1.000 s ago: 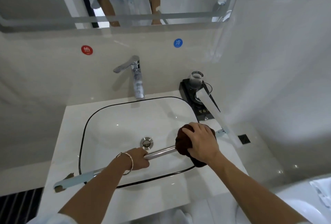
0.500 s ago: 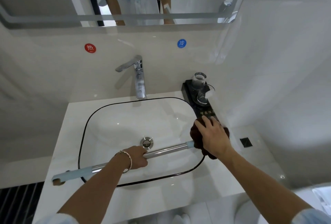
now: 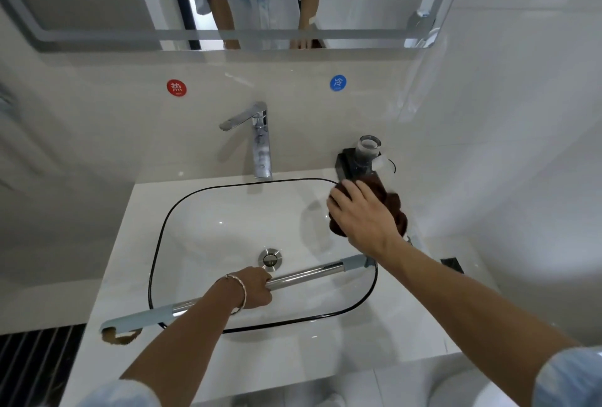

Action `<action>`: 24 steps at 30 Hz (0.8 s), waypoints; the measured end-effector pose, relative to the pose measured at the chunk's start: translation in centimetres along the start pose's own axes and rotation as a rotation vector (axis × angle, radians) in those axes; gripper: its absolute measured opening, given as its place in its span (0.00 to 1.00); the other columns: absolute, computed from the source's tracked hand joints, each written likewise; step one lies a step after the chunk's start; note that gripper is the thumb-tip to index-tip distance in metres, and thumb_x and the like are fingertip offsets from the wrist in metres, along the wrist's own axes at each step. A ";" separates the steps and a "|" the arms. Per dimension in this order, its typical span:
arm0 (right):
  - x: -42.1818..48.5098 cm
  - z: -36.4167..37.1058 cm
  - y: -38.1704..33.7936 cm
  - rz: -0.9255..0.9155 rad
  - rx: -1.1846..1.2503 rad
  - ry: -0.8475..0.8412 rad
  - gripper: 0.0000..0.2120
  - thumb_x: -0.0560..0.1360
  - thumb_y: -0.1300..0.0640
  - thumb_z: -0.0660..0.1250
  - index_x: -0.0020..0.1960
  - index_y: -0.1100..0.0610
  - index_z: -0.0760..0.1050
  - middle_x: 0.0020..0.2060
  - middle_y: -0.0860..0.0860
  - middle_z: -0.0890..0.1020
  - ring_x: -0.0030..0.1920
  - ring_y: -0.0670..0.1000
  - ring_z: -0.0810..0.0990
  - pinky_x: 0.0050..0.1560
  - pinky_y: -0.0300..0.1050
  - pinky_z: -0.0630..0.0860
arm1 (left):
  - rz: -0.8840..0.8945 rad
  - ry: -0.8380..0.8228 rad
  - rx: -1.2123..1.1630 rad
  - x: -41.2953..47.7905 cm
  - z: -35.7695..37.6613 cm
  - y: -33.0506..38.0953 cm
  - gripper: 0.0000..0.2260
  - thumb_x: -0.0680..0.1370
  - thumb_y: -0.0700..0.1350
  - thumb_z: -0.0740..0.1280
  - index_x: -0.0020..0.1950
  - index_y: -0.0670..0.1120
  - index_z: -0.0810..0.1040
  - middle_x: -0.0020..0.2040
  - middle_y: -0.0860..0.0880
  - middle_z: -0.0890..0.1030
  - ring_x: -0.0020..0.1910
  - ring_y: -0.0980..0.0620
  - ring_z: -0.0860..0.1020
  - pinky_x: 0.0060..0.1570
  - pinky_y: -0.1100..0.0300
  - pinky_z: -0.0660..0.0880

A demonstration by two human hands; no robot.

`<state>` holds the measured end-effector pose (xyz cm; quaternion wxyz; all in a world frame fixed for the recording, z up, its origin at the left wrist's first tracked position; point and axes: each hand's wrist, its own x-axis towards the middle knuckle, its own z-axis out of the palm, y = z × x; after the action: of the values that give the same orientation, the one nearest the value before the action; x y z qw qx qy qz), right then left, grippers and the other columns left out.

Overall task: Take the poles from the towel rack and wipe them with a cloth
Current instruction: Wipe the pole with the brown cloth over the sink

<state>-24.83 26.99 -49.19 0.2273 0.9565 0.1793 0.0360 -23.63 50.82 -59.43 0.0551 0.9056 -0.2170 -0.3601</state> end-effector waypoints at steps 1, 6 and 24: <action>0.8 -1.2 0.1 -0.001 -0.002 0.057 0.23 0.71 0.60 0.53 0.65 0.60 0.71 0.63 0.57 0.73 0.66 0.62 0.68 0.71 0.57 0.61 | 0.000 0.005 0.005 0.0 0.0 0.0 0.03 0.74 0.46 0.60 0.40 0.50 0.70 0.34 0.56 0.69 0.42 0.50 0.72 0.41 0.61 0.67; 3.1 -4.0 0.4 0.010 -0.002 0.209 0.21 0.71 0.57 0.64 0.63 0.60 0.73 0.61 0.56 0.75 0.65 0.61 0.69 0.69 0.57 0.63 | -0.019 0.009 0.008 -0.2 -0.1 0.2 0.04 0.73 0.46 0.60 0.38 0.51 0.69 0.34 0.56 0.69 0.41 0.50 0.73 0.41 0.61 0.67; -6.7 11.1 3.2 0.314 0.505 0.105 0.30 0.55 0.69 0.76 0.57 0.61 0.80 0.53 0.58 0.82 0.55 0.64 0.79 0.57 0.61 0.75 | -0.007 0.033 0.045 0.9 0.6 2.3 0.03 0.73 0.47 0.59 0.41 0.53 0.71 0.38 0.54 0.73 0.42 0.50 0.74 0.42 0.60 0.69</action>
<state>-28.39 17.21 -57.59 -0.0356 0.9956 0.0439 0.0743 -24.23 48.41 -59.82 0.0373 0.9131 -0.2210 -0.3406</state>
